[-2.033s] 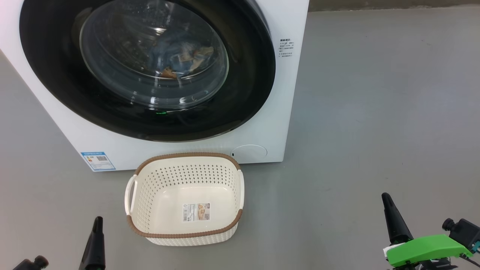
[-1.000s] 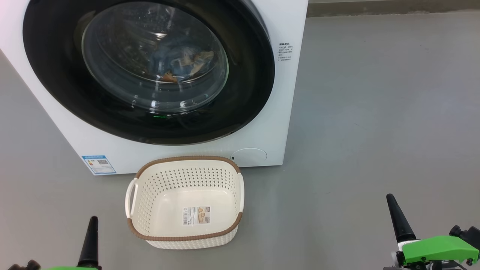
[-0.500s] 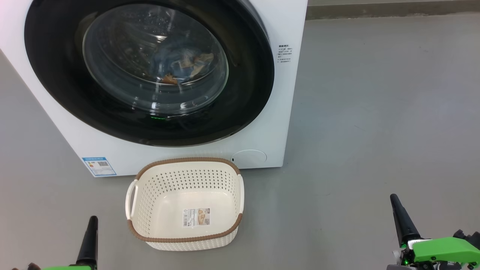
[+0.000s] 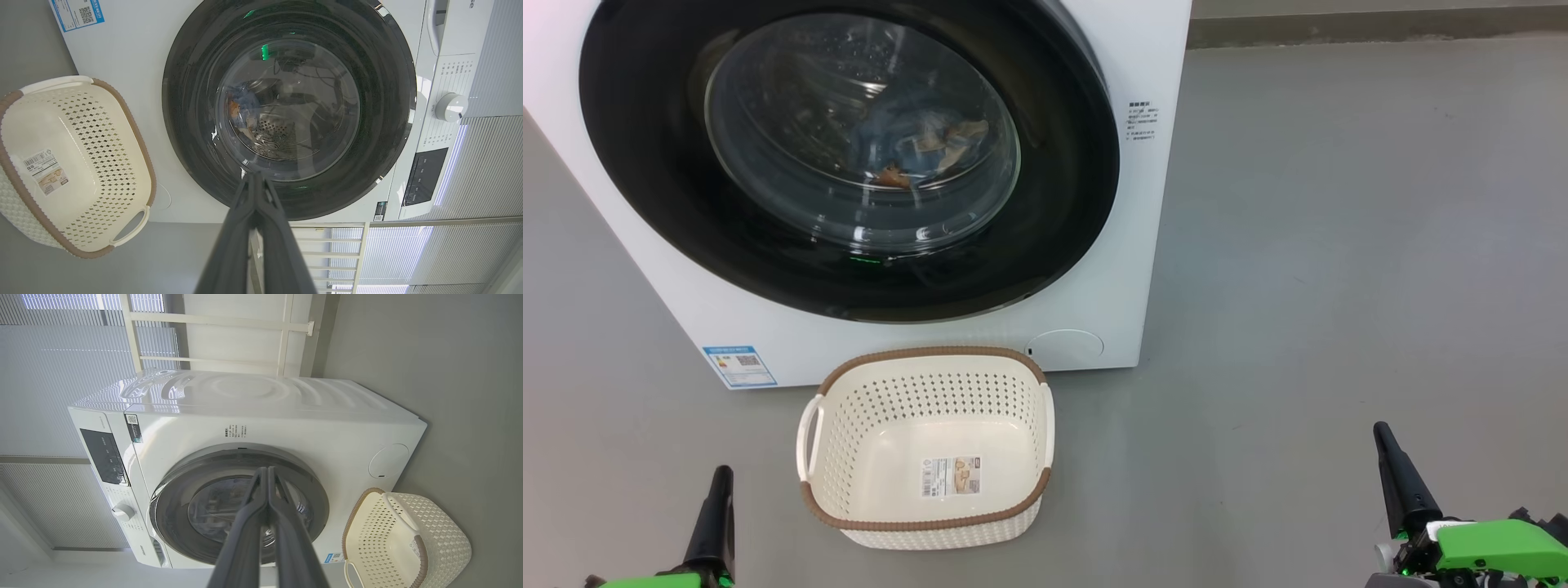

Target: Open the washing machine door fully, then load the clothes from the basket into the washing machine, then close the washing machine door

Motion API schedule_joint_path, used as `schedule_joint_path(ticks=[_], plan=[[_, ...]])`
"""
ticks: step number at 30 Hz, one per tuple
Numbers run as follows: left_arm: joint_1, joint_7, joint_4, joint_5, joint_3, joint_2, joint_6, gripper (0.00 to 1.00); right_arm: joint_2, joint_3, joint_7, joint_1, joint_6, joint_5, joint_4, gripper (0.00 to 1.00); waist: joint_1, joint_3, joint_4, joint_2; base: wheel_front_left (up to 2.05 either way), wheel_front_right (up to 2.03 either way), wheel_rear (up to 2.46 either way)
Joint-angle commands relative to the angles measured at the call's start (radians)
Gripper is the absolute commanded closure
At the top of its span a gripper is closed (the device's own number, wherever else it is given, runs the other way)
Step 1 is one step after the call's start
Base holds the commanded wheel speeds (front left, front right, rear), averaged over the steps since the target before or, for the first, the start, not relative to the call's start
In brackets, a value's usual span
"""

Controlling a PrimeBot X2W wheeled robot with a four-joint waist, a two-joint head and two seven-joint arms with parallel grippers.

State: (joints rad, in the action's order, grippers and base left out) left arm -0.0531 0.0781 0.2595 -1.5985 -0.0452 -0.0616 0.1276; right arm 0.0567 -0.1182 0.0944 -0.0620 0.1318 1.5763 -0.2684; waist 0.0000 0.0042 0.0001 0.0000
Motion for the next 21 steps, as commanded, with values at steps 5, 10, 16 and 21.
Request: schedule_joint_path(ticks=[5,10,16,21], plan=[[-0.053,0.012,-0.015,-0.034,-0.04,-0.009,0.003,1.0,0.0,0.012,0.013,-0.045,-0.001,0.039,0.024,1.0,0.0,-0.001,0.0,0.0,0.0,0.0,0.0],[-0.053,0.014,-0.015,-0.032,-0.042,-0.008,0.003,1.0,-0.001,0.011,0.013,-0.045,-0.001,0.038,0.024,1.0,0.0,-0.001,0.0,0.0,0.0,0.0,0.0],[-0.053,0.015,-0.015,-0.03,-0.044,-0.006,0.003,1.0,-0.001,0.011,0.014,-0.045,-0.001,0.038,0.024,1.0,0.0,-0.001,0.0,0.0,0.0,0.0,0.0],[-0.053,0.017,-0.015,-0.029,-0.046,-0.005,0.003,1.0,-0.002,0.01,0.014,-0.045,-0.001,0.037,0.024,1.0,0.0,-0.001,0.0,0.0,0.0,0.0,0.0]])
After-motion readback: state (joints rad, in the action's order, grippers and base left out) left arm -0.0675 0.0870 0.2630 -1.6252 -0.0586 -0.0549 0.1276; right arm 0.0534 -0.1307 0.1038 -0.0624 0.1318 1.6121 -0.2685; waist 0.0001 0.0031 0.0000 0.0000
